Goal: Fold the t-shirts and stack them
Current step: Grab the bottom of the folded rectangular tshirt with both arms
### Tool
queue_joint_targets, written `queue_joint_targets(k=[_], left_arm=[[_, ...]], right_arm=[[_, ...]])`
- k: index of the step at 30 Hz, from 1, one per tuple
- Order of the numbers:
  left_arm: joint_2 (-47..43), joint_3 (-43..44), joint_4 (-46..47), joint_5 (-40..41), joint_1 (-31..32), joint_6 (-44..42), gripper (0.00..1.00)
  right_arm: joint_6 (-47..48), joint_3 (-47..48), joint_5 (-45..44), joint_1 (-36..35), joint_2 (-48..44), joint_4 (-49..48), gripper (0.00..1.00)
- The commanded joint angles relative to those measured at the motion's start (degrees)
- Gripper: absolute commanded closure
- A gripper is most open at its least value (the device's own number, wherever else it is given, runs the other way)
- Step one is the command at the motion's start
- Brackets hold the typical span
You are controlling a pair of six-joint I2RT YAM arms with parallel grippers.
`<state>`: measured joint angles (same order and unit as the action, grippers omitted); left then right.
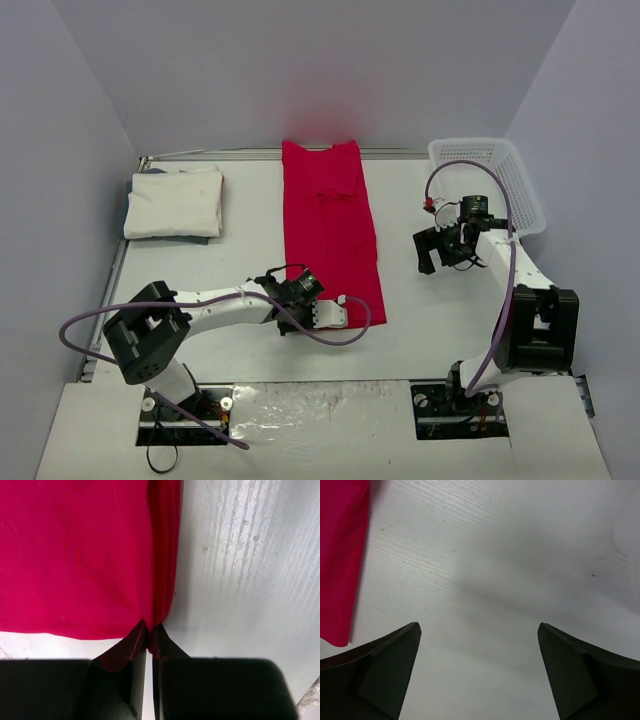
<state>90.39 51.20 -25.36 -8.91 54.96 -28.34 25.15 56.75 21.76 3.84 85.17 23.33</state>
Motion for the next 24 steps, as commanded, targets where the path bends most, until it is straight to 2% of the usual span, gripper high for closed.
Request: queue_joint_targets(k=[1,5,9,11,15,18,19,24], left_arm=[[0.1,0.2,-1.7,-1.6,0.1,-0.1,0.98],[-1.9,0.1,-2.4,-3.0,0.0,-1.7,0.98],[-3.9,0.5,-4.0,-3.6,-0.6,-3.0,0.98],[-4.3,1.1,-5.1,-9.2,-3.1,-3.6,0.98],[-4.2,1.8,-5.5,-13.6,-6.8,-2.7,0.98],[-2.6,3.0,-6.3,-14.7,-8.8,-1.8,0.98],[-2.2,3.4,-6.7,-15.4,-9.3,-1.8,0.98],[0.4,6.3,-9.2,-21.5,-13.8,-2.2,0.98]], right_arm=[[0.3,0.1,-1.0,0.4,-2.3,0.1,0.0],[0.0,0.5,0.8,0.3,-2.7,0.1,0.0],[1.5,1.0,7.1,-0.8,-5.4,0.3,0.04],[2.9,0.9,11.6,-1.6,-7.7,0.1,0.08],[5.1,1.1,15.9,-3.5,-8.5,1.3,0.07],[9.6,0.8,17.2,-8.6,-7.3,5.9,0.02],[13.1,0.8,16.7,-12.1,-6.9,7.4,0.02],[18.5,-0.5,13.4,-18.8,-6.2,9.3,0.06]])
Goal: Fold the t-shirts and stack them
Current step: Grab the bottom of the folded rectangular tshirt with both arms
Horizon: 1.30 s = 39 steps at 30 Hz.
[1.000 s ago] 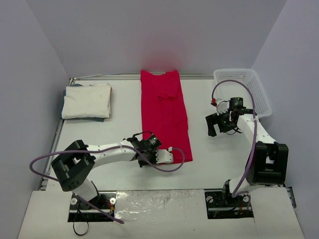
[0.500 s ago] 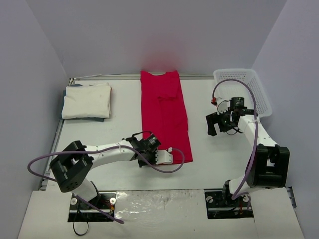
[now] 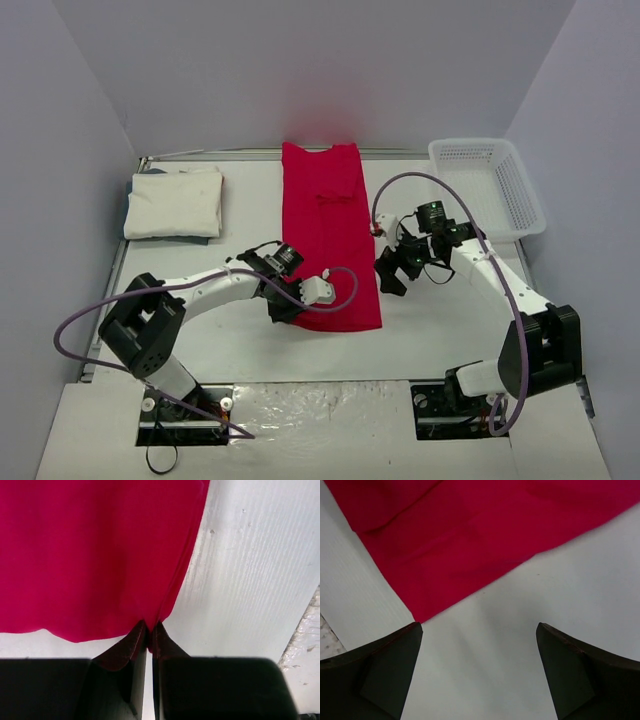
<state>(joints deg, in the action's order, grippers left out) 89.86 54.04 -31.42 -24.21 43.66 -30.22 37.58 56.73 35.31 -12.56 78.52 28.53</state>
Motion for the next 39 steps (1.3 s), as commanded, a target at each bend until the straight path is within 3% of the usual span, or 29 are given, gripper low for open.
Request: queue_joint_targets(k=[1,4,11,16,26,39], left_arm=[[1.4,4.1,-3.5,-7.5,-3.2,-0.2,0.98],[3.0,6.8,-5.8,-11.7,-5.3,-0.2,0.98],[7.5,9.6,-10.5,-14.0,-6.7,-2.6,0.98],[10.5,11.7,-12.6,-14.8,-7.3,-3.0,0.98],[11.3,12.3,-12.3,-15.6,-10.0,-2.1,0.98],[12.9,14.1,-14.7,-18.9,-11.1,-3.1,0.98]], right_arm=[[6.9,-0.7,-0.8,-3.3,0.7,4.0,0.08],[9.9,-2.1,-1.2,-5.2,0.5,3.5,0.12],[14.5,-7.7,-5.3,-8.6,-2.5,-1.1,0.13],[14.1,-9.6,-8.4,-13.8,-2.4,-2.3,0.2],[13.0,-9.8,-8.0,-17.8,1.1,-2.3,0.48],[10.1,-12.0,-7.3,-24.2,3.1,-2.3,0.46]])
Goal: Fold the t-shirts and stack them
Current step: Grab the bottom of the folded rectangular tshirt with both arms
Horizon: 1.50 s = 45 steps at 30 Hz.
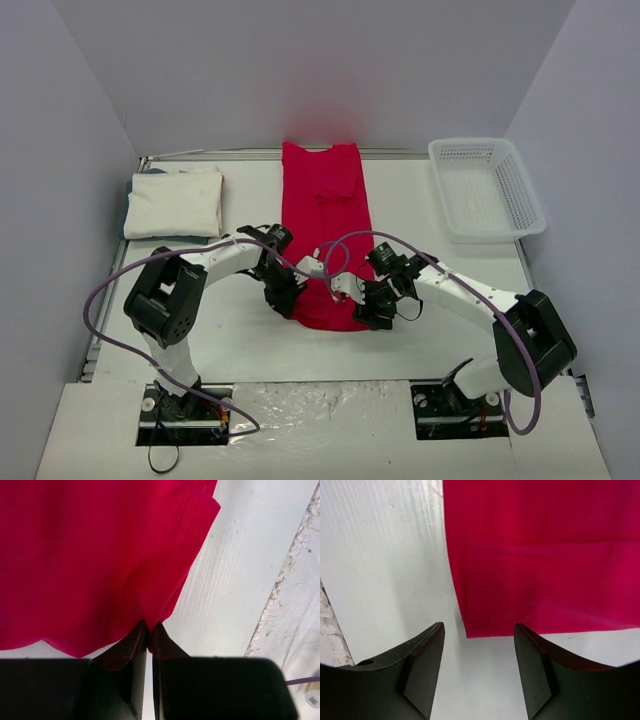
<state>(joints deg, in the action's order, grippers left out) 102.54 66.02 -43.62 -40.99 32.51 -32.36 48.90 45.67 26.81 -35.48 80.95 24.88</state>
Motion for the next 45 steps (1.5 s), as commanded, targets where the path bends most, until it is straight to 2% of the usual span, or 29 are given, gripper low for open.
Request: queue_joint_targets(k=[1,8,16,21,24,25,29,31,34,38,45], left_arm=[[0.4,2.4,-2.6,-2.3,0.0,-1.0,0.98],[1.7,3.2,-3.3,-2.4,-0.1,-1.2,0.98],[2.0,3.2,-3.4,-1.8,-0.1,-1.3,0.98],[2.2,3.2,-3.4,-1.7,-0.1,-1.6,0.98],[2.3,3.2,-3.5,-1.7,0.0,-1.7,0.98],[2.3,3.2,-3.5,-1.7,-0.1,-1.7,0.98],[2.5,3.2,-3.7,-1.7,0.0,-1.8,0.98],[2.4,3.2,-3.7,-1.7,0.0,-1.8,0.98],[2.2,3.2,-3.9,-1.5,-0.1,-1.7,0.98],[1.5,3.0,-5.3,-1.8,-0.3,-2.4,0.98],[-2.1,4.6,-11.7,-1.1,-0.5,-6.5,0.98]], right_arm=[[-1.4,-1.0,0.3,-1.8,0.9,1.4,0.46],[-2.0,-0.9,-2.4,-2.5,3.1,1.7,0.44],[-2.0,-0.8,-4.1,-2.4,4.3,0.3,0.34],[-2.1,-0.6,-5.9,-2.4,6.7,-1.0,0.33],[-2.8,-0.5,-6.9,-2.5,8.0,-1.8,0.37],[-3.2,-0.5,-7.9,-2.5,8.3,-2.5,0.44],[-4.4,-0.2,-10.5,-2.5,10.0,-3.3,0.57],[-4.8,-0.1,-11.7,-2.5,11.0,-3.5,0.7],[-5.2,-0.3,-12.7,-2.5,11.1,-3.4,0.8],[-6.2,0.6,-11.1,-2.4,7.8,-1.6,0.83],[-5.9,6.3,-5.8,-2.1,4.7,9.5,0.88]])
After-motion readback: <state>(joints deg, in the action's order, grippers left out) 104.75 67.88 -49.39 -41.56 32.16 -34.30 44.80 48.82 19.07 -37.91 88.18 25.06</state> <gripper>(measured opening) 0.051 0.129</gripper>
